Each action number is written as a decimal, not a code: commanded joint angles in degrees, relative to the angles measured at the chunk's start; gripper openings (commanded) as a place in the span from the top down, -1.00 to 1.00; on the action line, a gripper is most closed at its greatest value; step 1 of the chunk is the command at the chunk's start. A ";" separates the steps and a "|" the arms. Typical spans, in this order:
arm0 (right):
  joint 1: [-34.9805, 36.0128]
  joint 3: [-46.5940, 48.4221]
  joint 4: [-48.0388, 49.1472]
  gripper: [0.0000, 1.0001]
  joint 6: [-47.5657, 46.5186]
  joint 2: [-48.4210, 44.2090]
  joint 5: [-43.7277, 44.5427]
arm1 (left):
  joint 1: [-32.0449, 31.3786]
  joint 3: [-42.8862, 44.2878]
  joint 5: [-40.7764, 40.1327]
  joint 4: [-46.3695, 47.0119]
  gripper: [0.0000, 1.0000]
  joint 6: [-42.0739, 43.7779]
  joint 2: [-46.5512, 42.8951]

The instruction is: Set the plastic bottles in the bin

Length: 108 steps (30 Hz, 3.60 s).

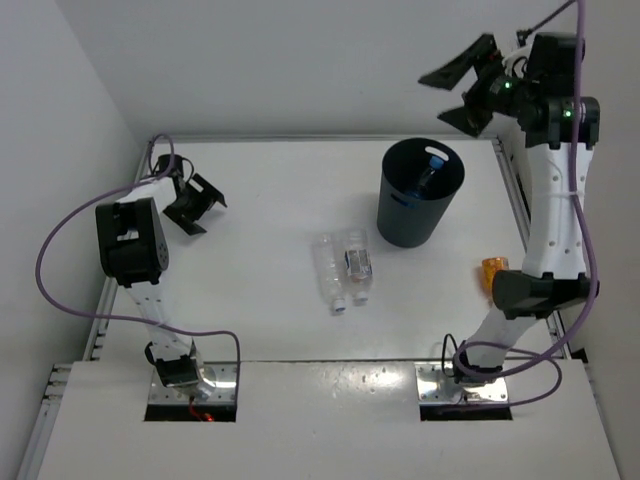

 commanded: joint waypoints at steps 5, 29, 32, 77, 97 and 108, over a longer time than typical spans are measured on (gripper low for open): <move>0.13 -10.34 -20.62 -0.99 -23.22 -13.58 45.13 | 1.03 -1.12 -0.53 -1.64 -1.00 0.64 -1.84; -15.24 -55.10 -17.00 -0.99 -19.17 -20.73 56.01 | 1.03 -2.34 0.08 -1.64 -1.00 1.17 -1.31; -16.39 -58.53 -14.72 -0.99 -20.32 -20.02 55.48 | 1.03 -3.05 0.79 -0.41 -1.00 0.64 -1.31; -22.98 -63.98 0.05 0.38 -23.32 4.78 39.22 | 1.03 -1.47 3.69 0.12 -1.00 1.69 -0.78; -15.53 -21.01 -10.08 1.00 -21.99 -9.90 34.34 | 0.51 -2.17 3.16 0.12 -1.00 2.75 -1.31; 7.24 -26.71 3.56 1.00 -26.92 -9.13 33.49 | -1.16 -1.65 3.16 0.12 -1.00 2.75 -1.31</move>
